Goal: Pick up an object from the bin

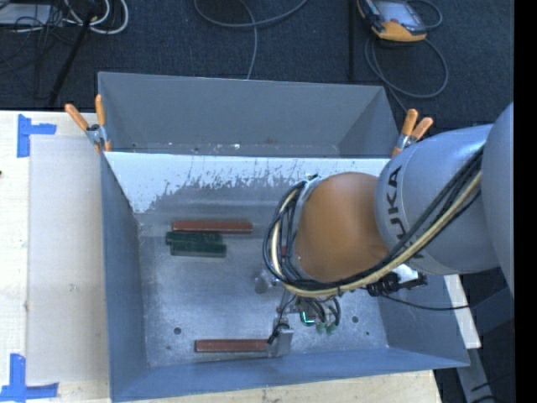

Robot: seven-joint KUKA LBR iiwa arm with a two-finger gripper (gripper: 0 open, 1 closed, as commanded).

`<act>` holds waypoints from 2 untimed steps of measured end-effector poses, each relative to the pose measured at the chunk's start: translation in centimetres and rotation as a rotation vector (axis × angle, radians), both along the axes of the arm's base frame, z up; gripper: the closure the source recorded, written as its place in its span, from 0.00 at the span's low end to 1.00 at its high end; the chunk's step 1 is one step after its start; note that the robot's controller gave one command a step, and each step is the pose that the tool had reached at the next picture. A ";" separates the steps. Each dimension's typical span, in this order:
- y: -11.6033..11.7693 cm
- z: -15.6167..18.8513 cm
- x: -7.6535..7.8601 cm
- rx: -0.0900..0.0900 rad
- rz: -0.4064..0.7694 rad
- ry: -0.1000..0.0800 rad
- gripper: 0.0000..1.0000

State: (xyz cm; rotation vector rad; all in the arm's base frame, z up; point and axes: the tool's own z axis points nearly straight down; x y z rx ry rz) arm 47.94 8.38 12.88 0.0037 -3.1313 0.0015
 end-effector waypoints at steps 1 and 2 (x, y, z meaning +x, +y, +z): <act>0.0 0.3 0.2 0.001 -0.004 -0.007 0.00; 4.3 -6.0 -0.4 0.003 -0.064 -0.022 0.00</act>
Offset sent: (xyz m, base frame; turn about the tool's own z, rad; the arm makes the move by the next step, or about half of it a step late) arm -0.0069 0.0414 -0.0588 0.0648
